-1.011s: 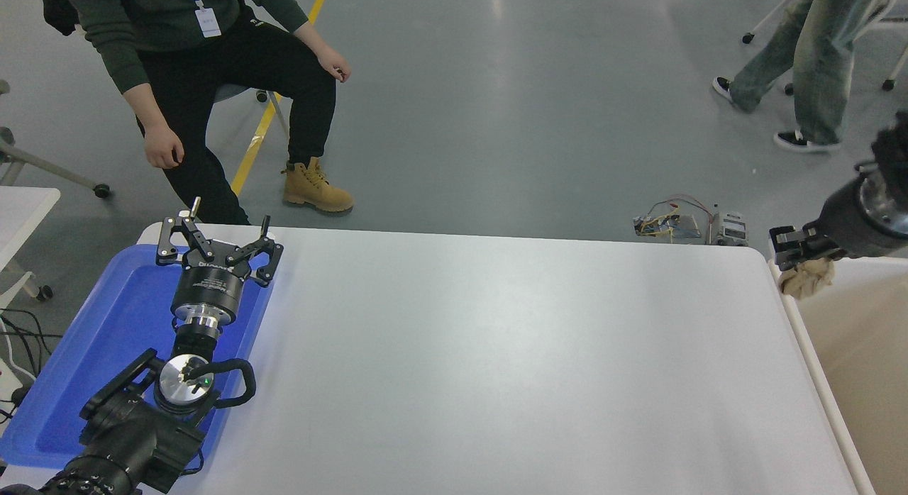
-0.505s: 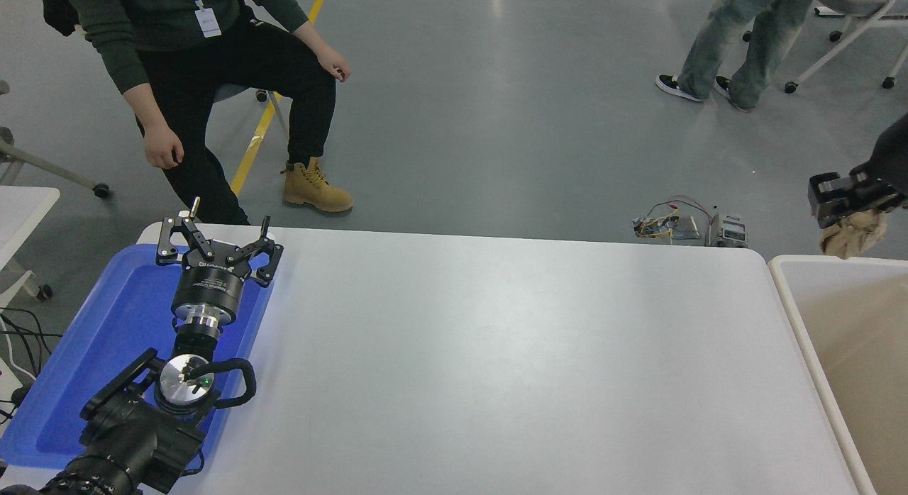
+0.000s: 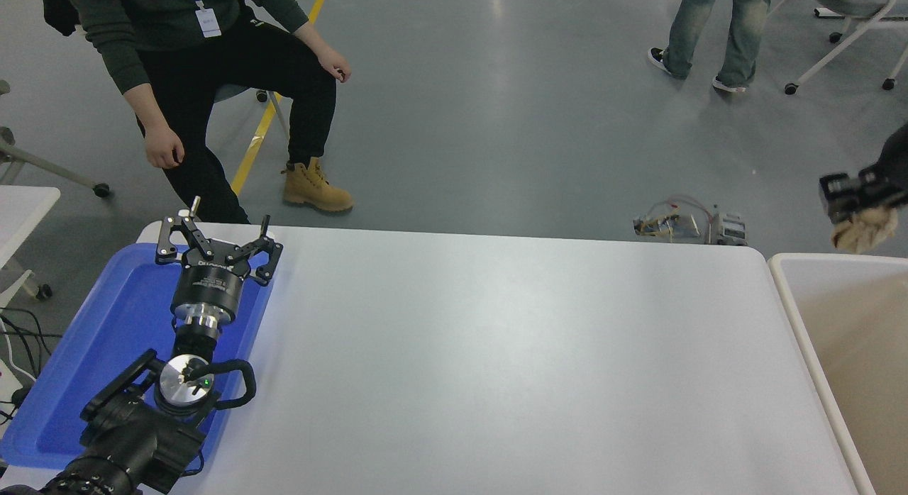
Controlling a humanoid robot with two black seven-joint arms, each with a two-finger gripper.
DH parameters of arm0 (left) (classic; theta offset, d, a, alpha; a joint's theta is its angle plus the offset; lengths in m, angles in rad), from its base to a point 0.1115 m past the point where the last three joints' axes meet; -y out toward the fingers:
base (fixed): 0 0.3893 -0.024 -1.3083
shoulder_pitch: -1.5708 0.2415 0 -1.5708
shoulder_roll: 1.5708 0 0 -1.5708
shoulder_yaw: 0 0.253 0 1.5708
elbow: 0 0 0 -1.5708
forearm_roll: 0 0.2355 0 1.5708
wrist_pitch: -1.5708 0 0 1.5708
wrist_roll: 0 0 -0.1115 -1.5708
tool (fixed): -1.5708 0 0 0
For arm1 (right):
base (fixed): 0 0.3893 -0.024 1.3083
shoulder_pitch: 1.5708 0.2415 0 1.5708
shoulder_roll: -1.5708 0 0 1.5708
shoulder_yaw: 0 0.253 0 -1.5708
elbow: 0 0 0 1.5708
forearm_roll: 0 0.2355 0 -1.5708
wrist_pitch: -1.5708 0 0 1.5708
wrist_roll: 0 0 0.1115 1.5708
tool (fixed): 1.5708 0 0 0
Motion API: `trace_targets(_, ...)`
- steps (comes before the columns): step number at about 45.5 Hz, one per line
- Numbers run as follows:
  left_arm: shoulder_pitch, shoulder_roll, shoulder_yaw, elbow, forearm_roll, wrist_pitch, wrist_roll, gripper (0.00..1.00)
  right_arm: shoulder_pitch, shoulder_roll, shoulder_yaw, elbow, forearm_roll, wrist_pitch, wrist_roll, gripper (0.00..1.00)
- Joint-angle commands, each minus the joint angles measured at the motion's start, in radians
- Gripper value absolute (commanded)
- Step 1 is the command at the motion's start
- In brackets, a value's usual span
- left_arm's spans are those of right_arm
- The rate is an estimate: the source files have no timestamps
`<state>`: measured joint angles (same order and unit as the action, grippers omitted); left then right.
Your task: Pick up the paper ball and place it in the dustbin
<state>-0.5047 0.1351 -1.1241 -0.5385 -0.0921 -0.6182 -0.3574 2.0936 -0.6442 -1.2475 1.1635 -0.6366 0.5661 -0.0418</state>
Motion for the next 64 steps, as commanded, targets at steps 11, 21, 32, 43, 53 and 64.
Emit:
trace_targets(11, 0.000, 0.000, 0.000, 0.000, 0.000, 0.000, 0.000, 1.00, -0.706, 0.003, 0.172, -0.706, 0.037, -0.258, -0.003, 0.00)
trace_targets(21, 0.000, 0.000, 0.000, 0.000, 0.000, 0.000, 0.000, 1.00, -1.069, 0.044, 0.414, -1.011, 0.040, -0.391, -0.007, 0.00)
trace_targets(32, 0.000, 0.000, 0.000, 0.000, 0.000, 0.000, 0.000, 1.00, -1.277, 0.084, 0.507, -1.082, 0.144, -0.522, -0.007, 0.00)
trace_targets(43, 0.000, 0.000, 0.001, 0.000, 0.000, 0.000, 0.000, 1.00, -1.420, 0.164, 0.534, -1.131, 0.274, -0.650, -0.006, 0.00)
trace_targets(53, 0.000, 0.000, 0.000, 0.000, 0.000, 0.000, 0.000, 1.00, -1.518, 0.218, 0.629, -1.150, 0.310, -0.690, -0.006, 0.00)
trace_targets(64, 0.000, 0.000, 0.000, 0.000, 0.000, 0.000, 0.000, 1.00, -1.551, 0.236, 0.648, -1.150, 0.310, -0.693, -0.006, 0.00)
